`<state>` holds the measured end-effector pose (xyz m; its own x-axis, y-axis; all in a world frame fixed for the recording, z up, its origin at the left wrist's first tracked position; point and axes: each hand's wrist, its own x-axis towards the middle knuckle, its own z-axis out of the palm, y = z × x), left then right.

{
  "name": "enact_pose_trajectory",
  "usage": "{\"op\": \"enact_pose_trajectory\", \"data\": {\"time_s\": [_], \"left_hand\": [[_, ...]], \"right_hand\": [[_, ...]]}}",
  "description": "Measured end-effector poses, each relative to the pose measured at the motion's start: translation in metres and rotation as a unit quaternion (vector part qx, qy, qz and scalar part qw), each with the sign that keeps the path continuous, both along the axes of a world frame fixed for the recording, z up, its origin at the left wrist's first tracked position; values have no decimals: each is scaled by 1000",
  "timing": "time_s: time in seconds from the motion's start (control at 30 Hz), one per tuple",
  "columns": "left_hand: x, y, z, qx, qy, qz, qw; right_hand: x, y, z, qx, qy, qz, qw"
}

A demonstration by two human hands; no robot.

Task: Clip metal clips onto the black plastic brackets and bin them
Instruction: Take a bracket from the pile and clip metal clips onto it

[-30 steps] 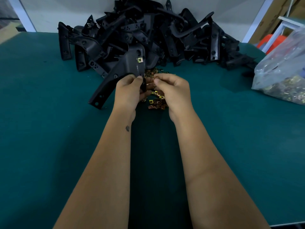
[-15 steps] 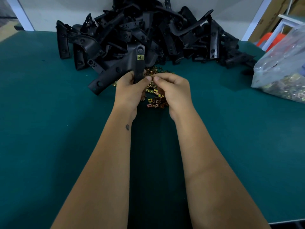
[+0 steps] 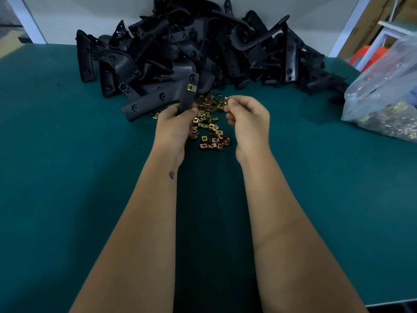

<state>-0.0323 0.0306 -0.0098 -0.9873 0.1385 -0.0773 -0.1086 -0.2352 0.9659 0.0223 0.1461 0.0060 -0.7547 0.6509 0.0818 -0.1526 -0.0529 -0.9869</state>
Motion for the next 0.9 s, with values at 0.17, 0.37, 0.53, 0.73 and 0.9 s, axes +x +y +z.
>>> {"op": "enact_pose_trajectory", "data": {"time_s": [0.17,0.37,0.53,0.73,0.9], "left_hand": [[2,5,7,128,-77,-4,989],[6,1,6,120,-35,-69,990],[9,-1,5,101,-6,-91,991],[9,-2,5,88,-3,-98,991],[9,-1,5,93,-21,-85,992]], "right_hand": [[0,-7,1,29,-21,22,999],[-1,-14,1,44,-13,59,997],[-1,-12,1,50,-21,65,996],[-1,-9,0,28,-21,55,998],[-3,-10,-1,35,-21,67,997]]}}
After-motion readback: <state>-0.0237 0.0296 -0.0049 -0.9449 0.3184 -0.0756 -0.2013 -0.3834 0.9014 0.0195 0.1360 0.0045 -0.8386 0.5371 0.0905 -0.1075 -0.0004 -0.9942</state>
